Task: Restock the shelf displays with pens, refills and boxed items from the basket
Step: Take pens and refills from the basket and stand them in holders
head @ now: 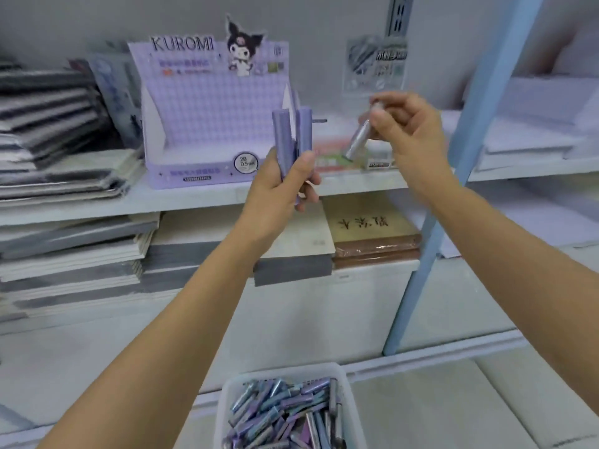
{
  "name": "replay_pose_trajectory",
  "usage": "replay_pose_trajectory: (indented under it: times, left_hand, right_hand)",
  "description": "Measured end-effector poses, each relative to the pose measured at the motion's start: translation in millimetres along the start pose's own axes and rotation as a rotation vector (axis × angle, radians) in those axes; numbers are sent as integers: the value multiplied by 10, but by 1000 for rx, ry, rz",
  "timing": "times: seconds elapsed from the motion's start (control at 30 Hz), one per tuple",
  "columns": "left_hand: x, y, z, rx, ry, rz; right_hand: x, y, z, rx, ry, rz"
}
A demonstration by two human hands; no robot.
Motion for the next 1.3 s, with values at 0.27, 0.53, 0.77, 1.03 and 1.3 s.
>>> replay_pose_trajectory:
  times: [0.27, 0.53, 0.77, 1.03, 1.3]
  left_hand:
    - [241, 454, 267, 79, 75, -35]
    - [374, 856, 431, 84, 8, -29]
    - [247, 1108, 639, 136, 38, 43]
    - [245, 1202, 508, 103, 74, 20]
    - [265, 1270, 444, 105, 90, -5]
  right_hand:
    - [-659, 378, 241, 23, -267, 214]
    - [-641, 560, 350, 144, -375, -13]
    - [-563, 1241, 114, 67, -306, 88]
    - [-276, 1623, 709, 162, -498, -33]
    - [-160, 1703, 794, 102, -582, -209]
Point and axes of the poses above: each hand's wrist, its own y-axis towards the middle knuckle, its own x-axis out of the palm, z = x × y, the point moved 9 cm from there along y, towards the middle knuckle, and after that the axes turned 6 degrees about x, right-handed, at the moved point
